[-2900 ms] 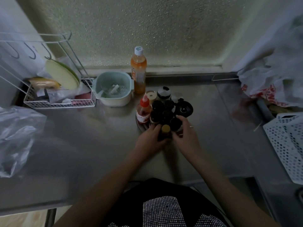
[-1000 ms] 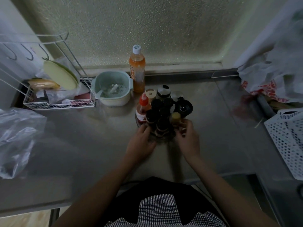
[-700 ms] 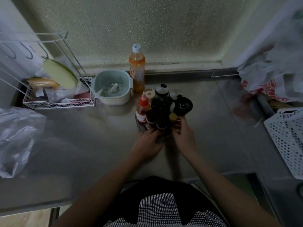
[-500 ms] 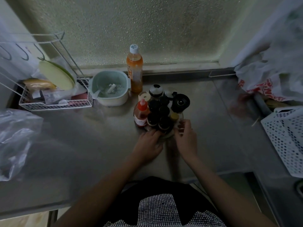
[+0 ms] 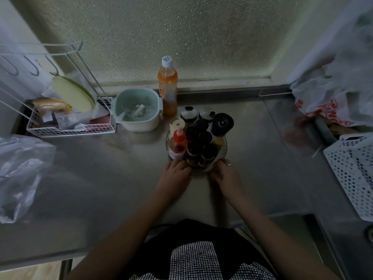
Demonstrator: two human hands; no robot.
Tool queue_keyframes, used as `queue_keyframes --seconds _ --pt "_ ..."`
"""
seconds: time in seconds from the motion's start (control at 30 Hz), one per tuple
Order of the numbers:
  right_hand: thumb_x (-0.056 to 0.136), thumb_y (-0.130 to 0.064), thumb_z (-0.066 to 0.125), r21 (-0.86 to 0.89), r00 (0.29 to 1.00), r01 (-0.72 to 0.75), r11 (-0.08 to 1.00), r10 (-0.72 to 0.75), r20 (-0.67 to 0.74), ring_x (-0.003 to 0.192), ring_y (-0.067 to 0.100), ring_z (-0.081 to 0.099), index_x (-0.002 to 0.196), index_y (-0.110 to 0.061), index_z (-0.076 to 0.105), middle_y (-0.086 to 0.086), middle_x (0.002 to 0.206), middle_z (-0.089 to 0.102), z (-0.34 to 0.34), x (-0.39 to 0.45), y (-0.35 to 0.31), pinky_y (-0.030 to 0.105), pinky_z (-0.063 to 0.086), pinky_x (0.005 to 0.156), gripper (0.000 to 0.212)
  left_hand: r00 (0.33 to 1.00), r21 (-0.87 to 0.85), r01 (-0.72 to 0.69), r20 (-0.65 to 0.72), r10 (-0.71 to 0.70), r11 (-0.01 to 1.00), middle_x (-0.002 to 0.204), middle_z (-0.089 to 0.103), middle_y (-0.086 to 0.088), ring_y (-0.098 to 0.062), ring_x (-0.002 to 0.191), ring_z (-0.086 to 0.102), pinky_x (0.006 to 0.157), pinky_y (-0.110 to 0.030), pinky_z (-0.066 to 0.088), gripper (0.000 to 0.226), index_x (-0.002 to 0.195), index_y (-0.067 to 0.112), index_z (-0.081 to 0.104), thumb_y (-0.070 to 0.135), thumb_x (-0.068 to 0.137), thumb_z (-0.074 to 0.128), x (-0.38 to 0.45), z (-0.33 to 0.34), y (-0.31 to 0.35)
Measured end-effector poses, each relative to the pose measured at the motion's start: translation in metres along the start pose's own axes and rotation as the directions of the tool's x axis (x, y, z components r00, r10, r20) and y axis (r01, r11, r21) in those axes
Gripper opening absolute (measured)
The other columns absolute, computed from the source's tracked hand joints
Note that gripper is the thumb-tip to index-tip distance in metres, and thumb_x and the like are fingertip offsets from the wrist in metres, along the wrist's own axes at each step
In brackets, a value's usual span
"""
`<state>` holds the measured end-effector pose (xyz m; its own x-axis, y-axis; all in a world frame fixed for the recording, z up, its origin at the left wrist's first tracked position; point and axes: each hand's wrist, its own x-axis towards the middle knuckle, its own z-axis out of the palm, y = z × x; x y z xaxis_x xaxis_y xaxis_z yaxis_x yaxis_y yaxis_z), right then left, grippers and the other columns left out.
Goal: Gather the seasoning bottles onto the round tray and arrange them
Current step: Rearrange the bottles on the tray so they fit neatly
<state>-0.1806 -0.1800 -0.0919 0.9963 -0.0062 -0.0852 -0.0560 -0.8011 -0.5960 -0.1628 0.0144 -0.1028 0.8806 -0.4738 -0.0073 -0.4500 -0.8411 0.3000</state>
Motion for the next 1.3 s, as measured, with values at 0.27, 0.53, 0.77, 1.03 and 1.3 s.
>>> queue_keyframes --seconds 0.27,0.53,0.77,1.03,1.3 --pt "0.084 -0.013 0.063 -0.067 0.998 0.033 0.997 -0.030 0.053 0.090 0.034 0.056 0.092 -0.002 0.060 0.020 0.099 0.059 0.001 0.005 -0.002 0.029 0.030 0.065 0.014 0.999 0.048 0.009 0.048 -0.011 0.999 0.100 0.069 -0.008 -0.030 0.088 0.066 0.057 -0.031 0.051 0.035 0.096 0.016 0.065 0.027 0.071 0.043 0.002 -0.006 -0.007" --pt "0.087 -0.014 0.058 -0.150 0.998 0.005 0.989 0.006 0.070 0.098 0.034 0.053 0.094 -0.002 0.059 0.020 0.101 0.059 0.001 0.011 0.000 0.036 0.040 0.071 0.014 0.983 0.092 -0.095 0.167 0.078 0.991 0.096 0.067 -0.018 -0.038 0.074 0.065 0.045 -0.040 0.055 0.023 0.091 0.010 0.062 0.018 0.073 0.052 0.015 0.008 -0.024" --pt "0.083 -0.003 0.061 -0.120 0.998 -0.010 0.993 0.017 0.057 0.089 0.034 0.055 0.090 0.003 0.060 0.025 0.093 0.060 -0.013 0.053 0.005 0.027 0.027 0.064 0.010 0.976 0.136 -0.055 0.216 0.024 0.989 0.114 0.062 -0.016 -0.034 0.096 0.062 0.069 -0.038 0.050 0.027 0.111 0.009 0.063 0.019 0.086 0.057 0.069 -0.026 -0.009" --pt "0.093 -0.019 0.047 -0.147 0.983 -0.148 0.978 0.161 0.083 0.096 0.030 0.055 0.102 -0.013 0.062 0.010 0.102 0.058 -0.015 0.127 0.013 0.025 0.031 0.069 0.018 0.969 0.122 0.048 0.235 -0.076 0.991 0.123 0.056 -0.019 -0.036 0.109 0.056 0.081 -0.040 0.047 0.033 0.125 0.007 0.052 0.018 0.094 0.046 0.128 -0.036 -0.020" --pt "0.088 -0.020 0.053 -0.183 0.987 -0.060 0.981 0.086 0.137 0.093 0.033 0.057 0.098 -0.014 0.060 0.015 0.103 0.060 -0.021 0.135 0.019 0.028 0.035 0.069 0.013 0.963 0.134 0.073 0.249 -0.104 0.988 0.127 0.050 -0.018 -0.037 0.103 0.059 0.075 -0.041 0.049 0.034 0.128 0.013 0.048 0.021 0.095 0.045 0.129 -0.030 -0.025"
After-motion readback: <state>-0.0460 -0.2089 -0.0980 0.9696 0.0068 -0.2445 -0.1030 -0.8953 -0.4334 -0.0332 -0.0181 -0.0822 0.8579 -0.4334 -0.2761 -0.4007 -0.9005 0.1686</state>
